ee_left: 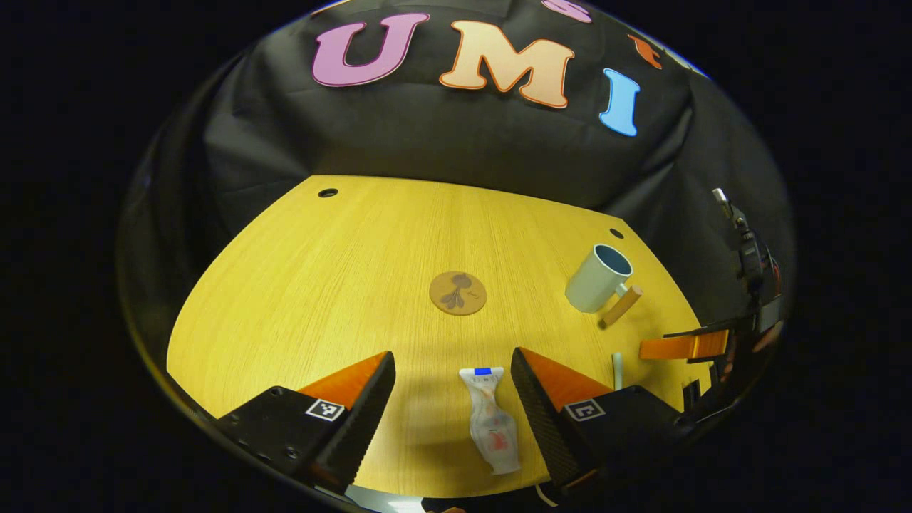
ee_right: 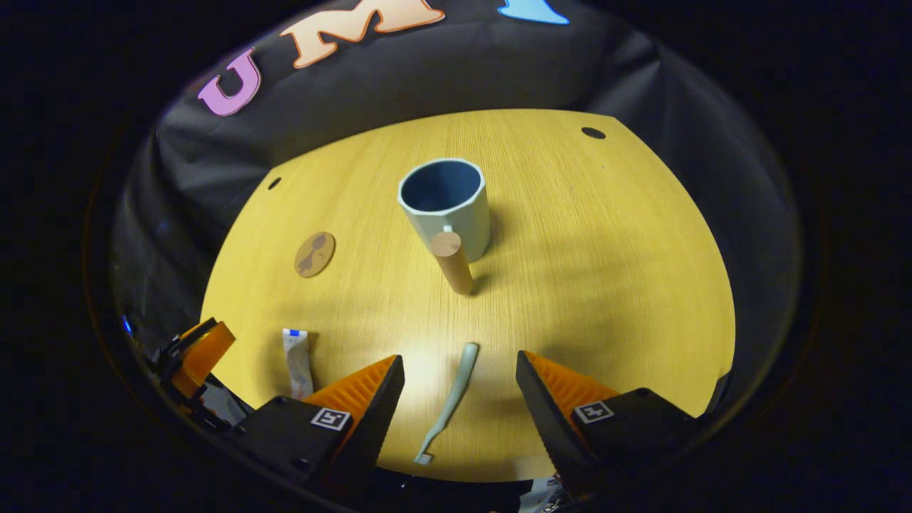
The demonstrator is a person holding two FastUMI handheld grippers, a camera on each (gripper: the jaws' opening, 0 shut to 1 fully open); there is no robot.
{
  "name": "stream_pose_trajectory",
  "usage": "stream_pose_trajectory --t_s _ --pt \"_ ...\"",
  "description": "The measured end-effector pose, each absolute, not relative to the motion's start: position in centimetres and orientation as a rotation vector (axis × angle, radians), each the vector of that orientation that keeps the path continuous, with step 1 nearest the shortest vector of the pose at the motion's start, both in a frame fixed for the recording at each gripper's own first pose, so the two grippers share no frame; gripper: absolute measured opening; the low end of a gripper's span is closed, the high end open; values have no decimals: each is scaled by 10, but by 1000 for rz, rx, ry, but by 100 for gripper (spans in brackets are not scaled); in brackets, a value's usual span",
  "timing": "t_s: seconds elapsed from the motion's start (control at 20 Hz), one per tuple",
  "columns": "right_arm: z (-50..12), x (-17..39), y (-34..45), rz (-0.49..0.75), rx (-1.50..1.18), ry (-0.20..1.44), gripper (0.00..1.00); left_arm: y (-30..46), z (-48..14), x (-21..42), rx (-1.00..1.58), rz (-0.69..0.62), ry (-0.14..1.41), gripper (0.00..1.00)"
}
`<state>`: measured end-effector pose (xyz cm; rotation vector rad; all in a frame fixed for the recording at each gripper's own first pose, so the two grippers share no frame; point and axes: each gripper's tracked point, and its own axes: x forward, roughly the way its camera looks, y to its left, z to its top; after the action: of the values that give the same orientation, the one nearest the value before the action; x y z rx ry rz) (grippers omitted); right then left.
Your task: Put the toothbrush and toothpaste on the desktop into the cup, then pick up the cup and place it on the coaster on the desktop.
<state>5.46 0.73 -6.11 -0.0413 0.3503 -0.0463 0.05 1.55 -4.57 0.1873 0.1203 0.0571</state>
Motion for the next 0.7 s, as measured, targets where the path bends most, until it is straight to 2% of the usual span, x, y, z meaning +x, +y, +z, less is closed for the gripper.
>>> stream_pose_trajectory --t_s 0.05,0.15,0.2,0.25,0.35,0.4,0.45,0.5,0.6,0.65,0.7 --pt "-65 58 8 -50 -49 378 97 17 -47 2 183 64 127 95" --pt "-72 69 10 -59 -62 409 96 23 -49 4 179 81 136 96" --pt "-75 76 10 -66 -77 419 87 25 -48 6 179 88 140 95" --pt "-77 81 8 -77 -95 432 91 28 -47 6 181 97 141 96" --pt "-84 89 5 -101 -102 469 90 35 -46 7 187 113 144 95" --pt "-87 91 5 -108 -87 489 82 38 -48 8 188 118 145 95" --pt "-89 94 6 -113 -75 504 80 39 -49 8 188 121 148 95" --pt "-92 93 5 -121 -71 516 70 41 -50 9 186 126 154 95" --pt "-95 96 5 -133 -64 532 61 42 -54 9 181 131 163 95" --pt "-96 98 3 -145 -65 538 60 41 -55 10 177 130 167 95" --pt "-97 99 1 -156 -61 546 66 40 -56 10 173 127 171 95"
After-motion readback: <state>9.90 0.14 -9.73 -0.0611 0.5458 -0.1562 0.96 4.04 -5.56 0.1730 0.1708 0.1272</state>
